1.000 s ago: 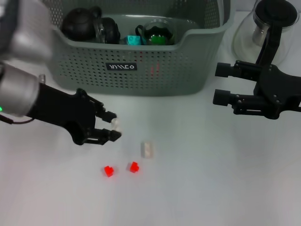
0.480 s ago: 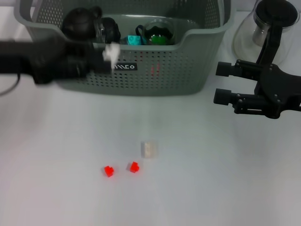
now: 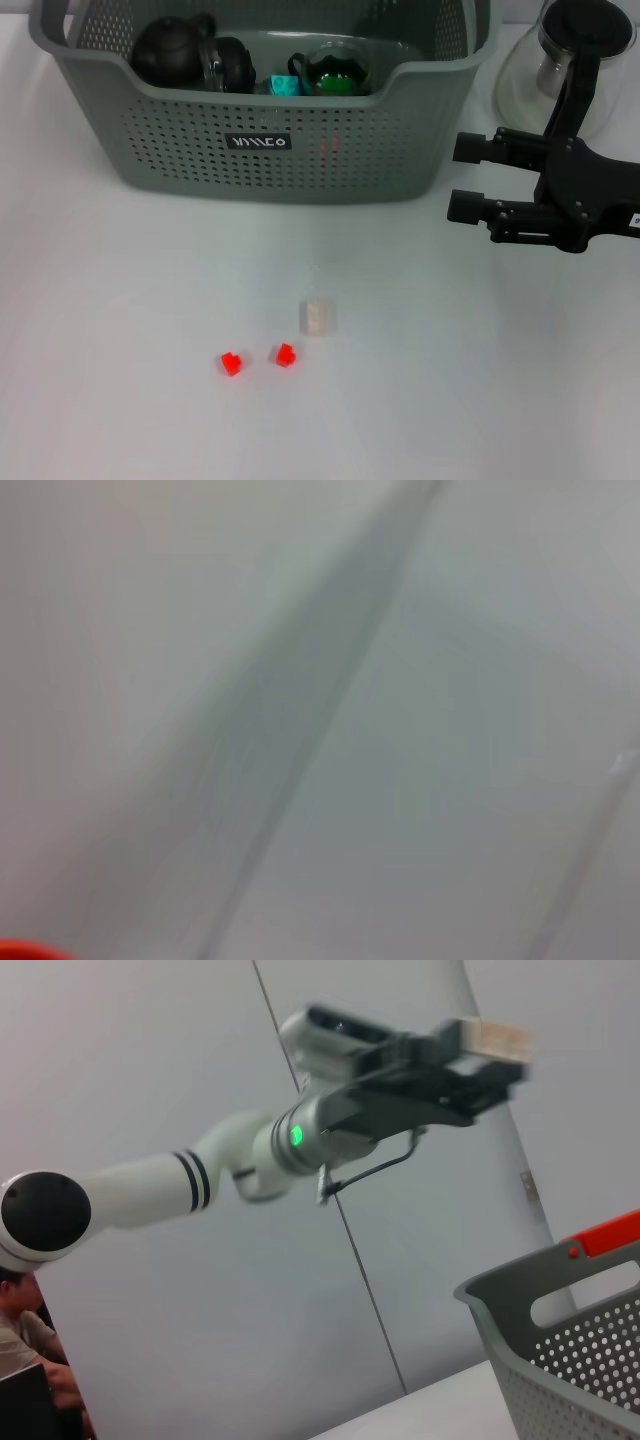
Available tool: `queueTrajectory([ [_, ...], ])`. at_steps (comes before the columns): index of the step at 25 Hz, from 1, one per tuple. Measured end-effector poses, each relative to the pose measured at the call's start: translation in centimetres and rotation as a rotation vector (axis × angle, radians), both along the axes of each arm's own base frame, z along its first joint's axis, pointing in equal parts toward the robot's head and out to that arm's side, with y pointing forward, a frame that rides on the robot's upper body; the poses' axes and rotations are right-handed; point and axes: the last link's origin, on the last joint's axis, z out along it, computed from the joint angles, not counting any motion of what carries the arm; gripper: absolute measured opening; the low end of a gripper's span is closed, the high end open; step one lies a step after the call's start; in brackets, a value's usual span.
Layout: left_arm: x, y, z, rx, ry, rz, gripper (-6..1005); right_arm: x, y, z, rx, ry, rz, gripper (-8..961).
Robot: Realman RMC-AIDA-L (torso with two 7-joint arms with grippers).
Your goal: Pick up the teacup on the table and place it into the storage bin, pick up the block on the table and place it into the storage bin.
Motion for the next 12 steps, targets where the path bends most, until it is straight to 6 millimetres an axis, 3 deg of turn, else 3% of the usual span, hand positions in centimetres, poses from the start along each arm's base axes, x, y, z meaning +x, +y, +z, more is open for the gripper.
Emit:
queueTrajectory([
  [6, 1.5, 4.2, 0.0, 0.048, 0.405, 0.211, 463, 0.1, -0.1, 0.0, 0.006, 0.004, -0.007, 851],
  [12, 1.8, 5.8, -3.0, 0.068, 0.677, 0.28, 471, 0.0, 0.0, 0.0, 0.007, 0.006, -0.005, 850],
])
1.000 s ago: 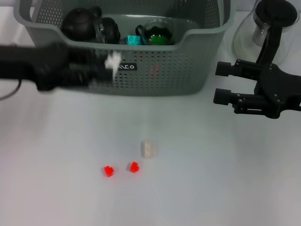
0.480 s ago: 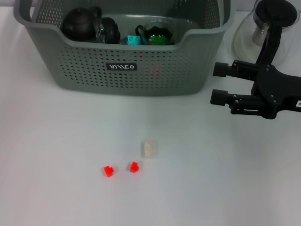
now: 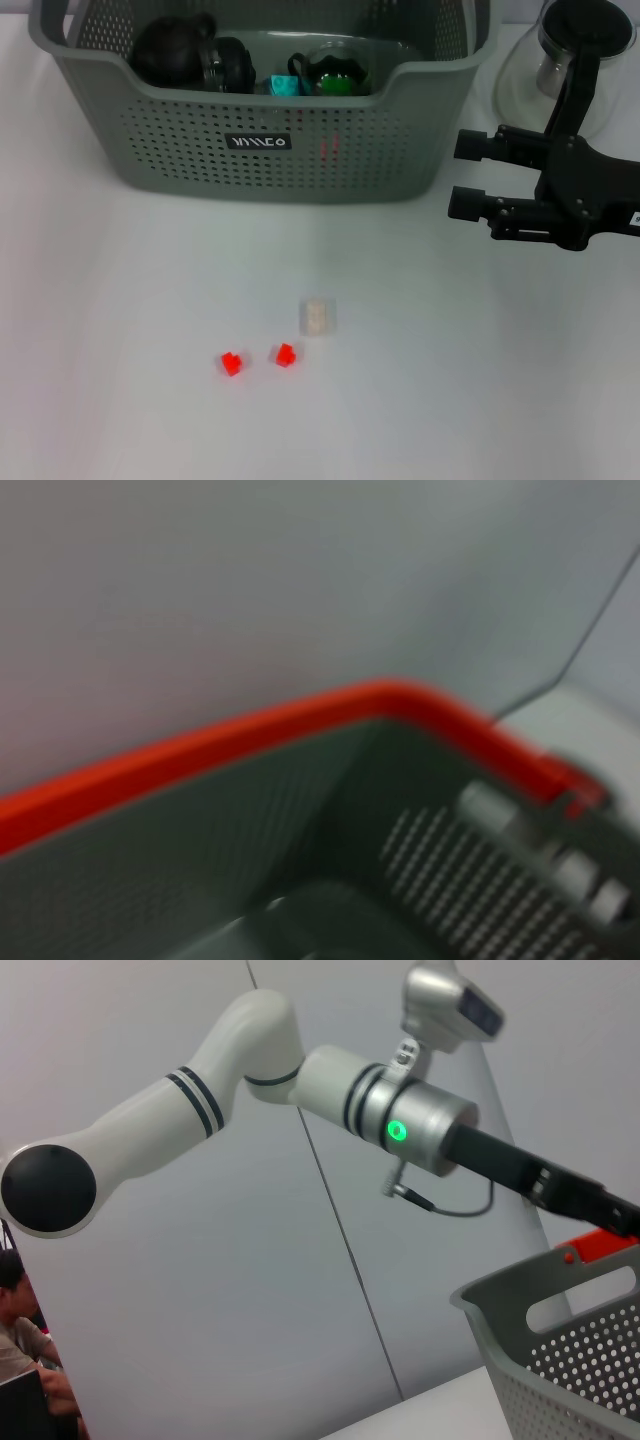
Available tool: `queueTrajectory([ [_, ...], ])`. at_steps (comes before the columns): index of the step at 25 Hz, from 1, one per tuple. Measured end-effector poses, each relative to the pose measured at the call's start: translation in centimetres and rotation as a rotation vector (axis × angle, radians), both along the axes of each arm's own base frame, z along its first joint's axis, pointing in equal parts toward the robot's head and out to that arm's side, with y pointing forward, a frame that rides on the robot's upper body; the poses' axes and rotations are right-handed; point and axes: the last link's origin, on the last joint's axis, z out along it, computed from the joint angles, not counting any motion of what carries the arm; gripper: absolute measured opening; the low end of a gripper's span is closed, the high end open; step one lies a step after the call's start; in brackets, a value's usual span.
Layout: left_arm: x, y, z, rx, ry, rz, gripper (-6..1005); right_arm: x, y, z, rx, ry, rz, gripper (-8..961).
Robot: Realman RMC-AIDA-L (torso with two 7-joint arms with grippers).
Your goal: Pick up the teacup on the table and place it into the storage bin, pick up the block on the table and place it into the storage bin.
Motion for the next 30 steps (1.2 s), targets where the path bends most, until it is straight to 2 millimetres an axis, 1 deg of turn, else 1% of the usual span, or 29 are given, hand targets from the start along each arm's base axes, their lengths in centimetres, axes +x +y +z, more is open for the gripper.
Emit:
queueTrajectory([
  [4, -0.4, 0.8, -2.4, 0.04, 0.128, 0.011, 477, -0.1, 0.0, 0.0, 0.002, 0.0, 0.003, 850],
  [6, -0.7, 0.9, -3.9, 0.05, 0.183, 0.011, 480, 0.0, 0.1, 0.0, 0.003, 0.0, 0.003, 850],
  [9, -0.7, 1.0, -5.0, 0.068, 0.208, 0.005, 484, 0.0, 0.1, 0.1, 0.007, 0.001, 0.0, 850],
  [12, -0.4, 0.9, -4.7, 0.098, 0.191, -0.004, 488, 0.0, 0.1, 0.1, 0.008, 0.001, -0.002, 850],
  [15, 0.1, 0.2, -3.4, 0.136, 0.116, -0.023, 605, 0.0, 0.1, 0.1, 0.008, 0.001, -0.002, 850],
  [17, 0.1, -0.7, -2.4, 0.156, 0.019, -0.046, 682, 0.1, 0.1, 0.1, 0.009, 0.001, -0.003, 850],
  [18, -0.1, -1.6, -1.6, 0.167, -0.069, -0.066, 721, 0.1, 0.1, 0.1, 0.009, 0.002, -0.003, 850],
  [21, -1.2, -4.1, 0.3, 0.167, -0.339, -0.134, 732, 0.0, 0.1, 0.1, 0.01, 0.002, -0.001, 850],
  [24, -3.3, -7.0, 1.5, 0.152, -0.635, -0.238, 738, -0.2, 0.3, 0.0, 0.01, 0.003, 0.005, 851],
  [25, -3.9, -7.8, 1.8, 0.143, -0.706, -0.269, 738, -0.3, 0.3, 0.0, 0.01, 0.003, 0.008, 851],
  [26, -4.7, -9.0, 2.1, 0.132, -0.806, -0.326, 737, -0.4, 0.4, 0.0, 0.01, 0.003, 0.01, 851],
  [28, -6.2, -11.1, 2.3, 0.081, -0.944, -0.408, 736, -0.5, 0.4, 0.0, 0.01, 0.003, 0.013, 851],
  [29, -6.3, -11.3, 2.3, 0.075, -0.952, -0.416, 736, -0.5, 0.4, 0.0, 0.01, 0.004, 0.013, 851],
  [30, -6.9, -12.3, 2.1, 0.042, -0.99, -0.449, 736, -0.5, 0.4, 0.0, 0.01, 0.003, 0.013, 851],
])
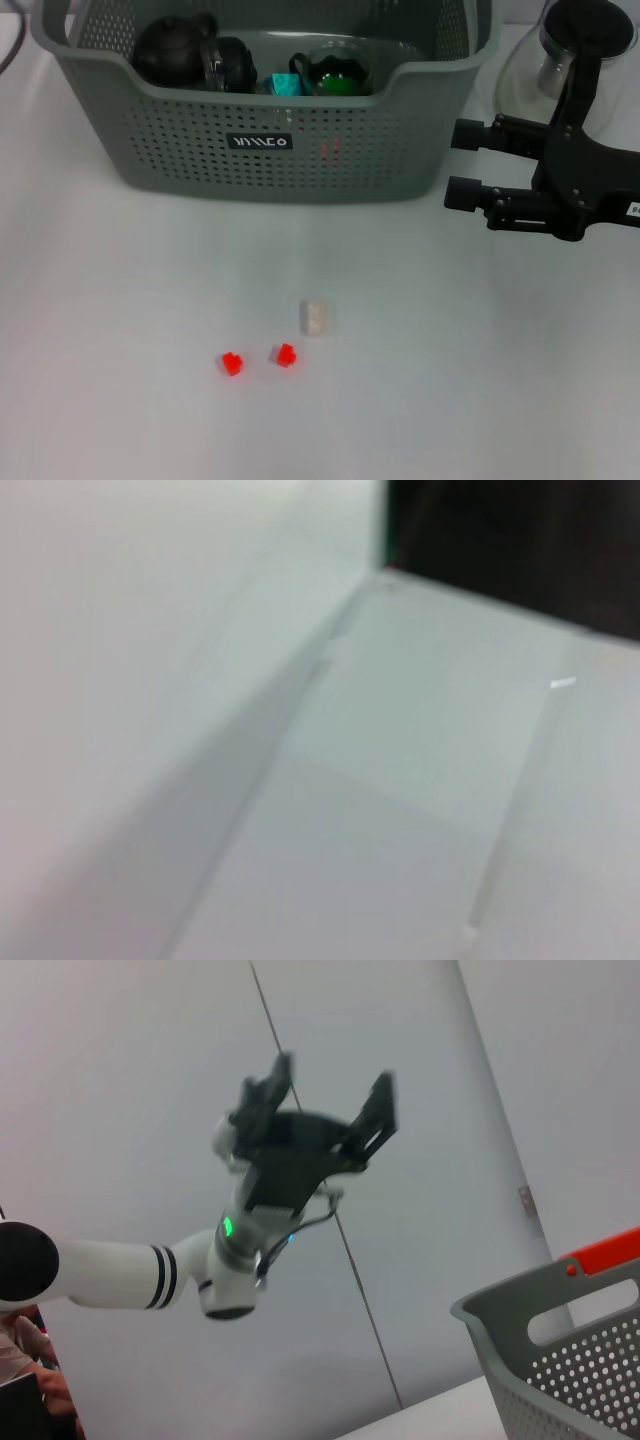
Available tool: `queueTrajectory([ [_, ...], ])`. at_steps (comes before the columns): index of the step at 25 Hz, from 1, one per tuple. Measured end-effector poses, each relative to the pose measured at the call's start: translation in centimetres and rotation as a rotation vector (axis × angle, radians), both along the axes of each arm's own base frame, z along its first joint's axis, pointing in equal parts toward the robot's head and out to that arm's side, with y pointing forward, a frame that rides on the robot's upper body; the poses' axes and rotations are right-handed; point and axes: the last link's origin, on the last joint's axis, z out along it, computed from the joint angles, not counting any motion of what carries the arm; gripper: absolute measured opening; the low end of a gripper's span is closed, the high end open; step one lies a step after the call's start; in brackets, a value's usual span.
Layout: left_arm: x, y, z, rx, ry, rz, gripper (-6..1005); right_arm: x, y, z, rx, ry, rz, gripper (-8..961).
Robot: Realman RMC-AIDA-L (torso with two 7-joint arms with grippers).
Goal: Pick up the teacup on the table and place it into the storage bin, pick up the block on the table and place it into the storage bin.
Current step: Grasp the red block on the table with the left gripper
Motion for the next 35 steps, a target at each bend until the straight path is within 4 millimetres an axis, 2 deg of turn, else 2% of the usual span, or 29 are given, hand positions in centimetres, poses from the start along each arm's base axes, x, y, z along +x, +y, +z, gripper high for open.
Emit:
queueTrajectory([
  [4, -1.5, -2.0, -1.3, -0.056, 0.057, -0.024, 735, 0.0, 0.0, 0.0, 0.0, -0.001, 0.002, 851],
  [12, -3.6, -4.5, -3.3, -0.195, 0.433, -0.053, 734, 0.1, -0.1, 0.0, -0.004, -0.001, 0.001, 851],
  [14, -3.9, -4.9, -3.9, -0.247, 0.579, -0.076, 733, 0.1, -0.1, 0.1, -0.006, -0.003, 0.001, 850],
  [19, -3.2, -5.1, -5.3, -0.326, 0.94, -0.108, 733, 0.1, 0.0, 0.2, -0.009, -0.005, 0.002, 850],
  [25, -1.0, -5.2, -6.7, -0.285, 1.276, -0.097, 713, 0.1, 0.0, 0.1, -0.011, -0.005, 0.0, 850],
  [35, 1.2, -5.6, -10.0, -0.307, 1.461, -0.127, 627, 0.1, 0.1, 0.2, -0.004, -0.007, -0.004, 851],
])
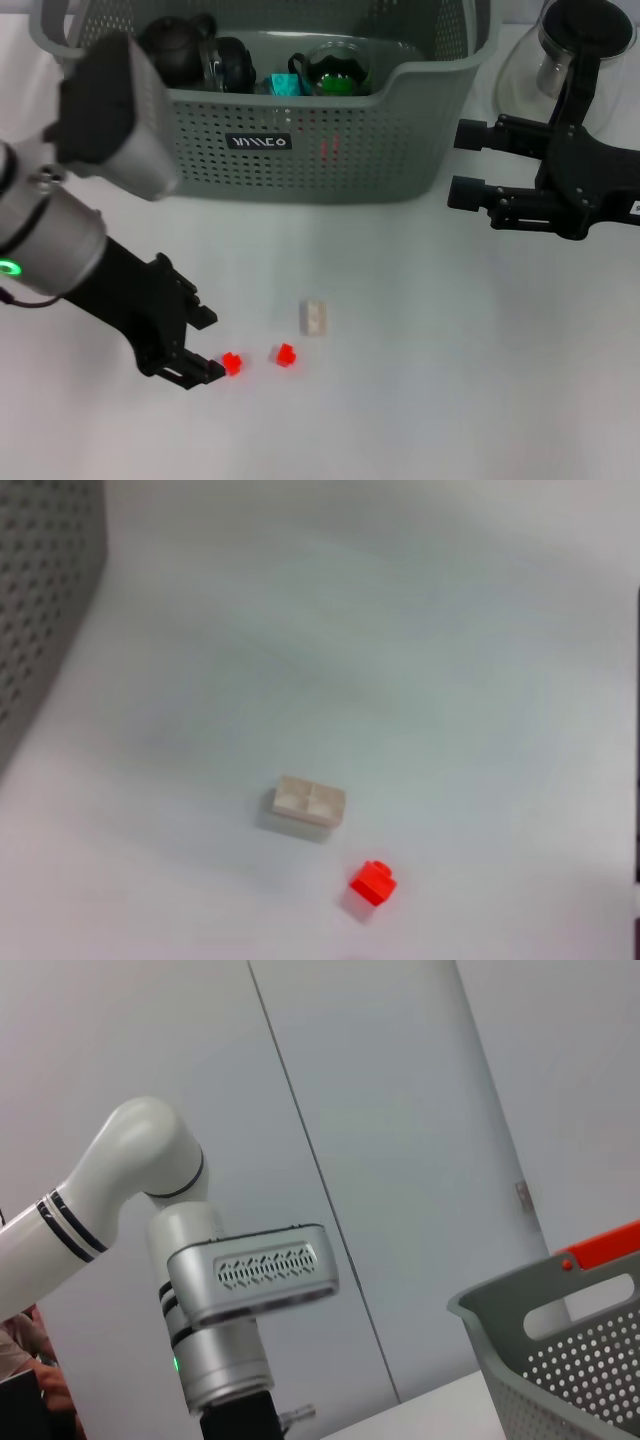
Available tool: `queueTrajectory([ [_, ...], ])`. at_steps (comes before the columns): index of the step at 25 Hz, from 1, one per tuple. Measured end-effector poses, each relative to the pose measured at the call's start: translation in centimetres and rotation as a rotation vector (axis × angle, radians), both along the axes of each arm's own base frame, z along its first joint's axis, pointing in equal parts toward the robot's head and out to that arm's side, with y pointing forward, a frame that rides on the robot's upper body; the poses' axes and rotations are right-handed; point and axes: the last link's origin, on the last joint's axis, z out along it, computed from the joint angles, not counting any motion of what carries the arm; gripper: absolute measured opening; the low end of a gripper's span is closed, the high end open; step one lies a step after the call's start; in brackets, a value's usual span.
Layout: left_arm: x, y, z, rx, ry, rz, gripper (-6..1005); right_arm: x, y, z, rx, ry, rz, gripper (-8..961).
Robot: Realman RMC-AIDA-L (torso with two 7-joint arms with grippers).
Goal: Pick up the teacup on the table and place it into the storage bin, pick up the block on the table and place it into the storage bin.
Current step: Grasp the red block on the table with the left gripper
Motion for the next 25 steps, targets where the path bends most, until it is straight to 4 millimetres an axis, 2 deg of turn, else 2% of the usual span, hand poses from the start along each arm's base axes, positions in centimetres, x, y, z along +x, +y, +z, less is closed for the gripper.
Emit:
queueTrajectory([
  [10, 0.3, 0.8, -3.2, 0.016, 0.094, -0.062, 580, 0.0, 0.0, 0.0, 0.0, -0.001, 0.001, 851],
  [12, 0.3, 0.9, -3.8, 0.02, 0.11, -0.069, 533, 0.0, 0.0, 0.0, 0.0, 0.0, 0.001, 850],
  [25, 0.6, 0.3, -5.6, -0.006, 0.155, -0.079, 532, 0.1, 0.0, 0.0, 0.002, 0.0, -0.002, 850],
])
